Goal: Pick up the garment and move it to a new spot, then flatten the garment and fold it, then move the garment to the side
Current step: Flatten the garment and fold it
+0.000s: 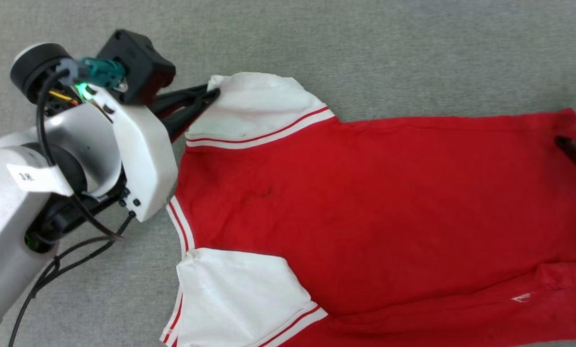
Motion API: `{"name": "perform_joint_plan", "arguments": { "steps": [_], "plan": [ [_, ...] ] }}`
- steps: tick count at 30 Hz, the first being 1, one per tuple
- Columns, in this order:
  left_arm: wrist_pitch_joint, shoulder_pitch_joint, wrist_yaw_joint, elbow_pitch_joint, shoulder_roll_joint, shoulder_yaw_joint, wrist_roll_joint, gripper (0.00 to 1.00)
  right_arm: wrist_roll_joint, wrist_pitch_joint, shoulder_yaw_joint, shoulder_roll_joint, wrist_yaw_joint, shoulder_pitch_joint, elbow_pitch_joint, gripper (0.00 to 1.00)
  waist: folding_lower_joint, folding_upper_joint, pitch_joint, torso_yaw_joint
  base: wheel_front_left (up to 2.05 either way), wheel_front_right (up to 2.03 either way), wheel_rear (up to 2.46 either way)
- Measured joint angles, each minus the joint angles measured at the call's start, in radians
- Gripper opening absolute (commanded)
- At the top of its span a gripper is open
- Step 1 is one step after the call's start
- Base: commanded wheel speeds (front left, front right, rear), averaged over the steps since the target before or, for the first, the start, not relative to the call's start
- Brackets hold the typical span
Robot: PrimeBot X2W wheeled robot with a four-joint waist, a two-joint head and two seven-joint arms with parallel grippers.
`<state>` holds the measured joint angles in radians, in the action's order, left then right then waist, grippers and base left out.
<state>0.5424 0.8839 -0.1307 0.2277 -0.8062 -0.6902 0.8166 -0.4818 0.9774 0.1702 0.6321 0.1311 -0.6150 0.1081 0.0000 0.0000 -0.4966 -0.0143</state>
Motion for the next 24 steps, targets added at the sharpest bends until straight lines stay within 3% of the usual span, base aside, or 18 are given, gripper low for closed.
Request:
{"name": "perform_joint_plan", "arguments": {
  "steps": [11, 12, 13, 24],
  "plan": [
    [-0.053, -0.019, 0.0, -0.004, 0.011, -0.043, 0.001, 0.0, 0.002, 0.038, 0.103, 0.041, -0.002, -0.044, 0.094, 1.0, -0.0002, 0.0, -0.044, 0.054, 0.0, 0.0, 0.0],
    [-0.058, -0.02, 0.0, -0.008, 0.012, -0.044, 0.004, 0.0, -0.006, 0.037, 0.111, 0.044, -0.003, -0.046, 0.097, 0.41, -0.0001, 0.0, -0.042, 0.055, 0.0, 0.0, 0.0],
    [-0.064, -0.021, 0.0, -0.013, 0.012, -0.044, 0.006, 0.0, -0.013, 0.033, 0.12, 0.046, -0.003, -0.046, 0.1, 0.0, -0.0002, 0.0, -0.04, 0.055, 0.0, 0.0, 0.0],
    [-0.132, -0.096, 0.008, -0.07, -0.011, -0.048, 0.025, 0.0, -0.074, -0.091, 0.118, 0.021, -0.002, -0.023, 0.138, 0.0, -0.0001, 0.0, 0.043, 0.042, 0.0, 0.0, 0.0]
  ]
}}
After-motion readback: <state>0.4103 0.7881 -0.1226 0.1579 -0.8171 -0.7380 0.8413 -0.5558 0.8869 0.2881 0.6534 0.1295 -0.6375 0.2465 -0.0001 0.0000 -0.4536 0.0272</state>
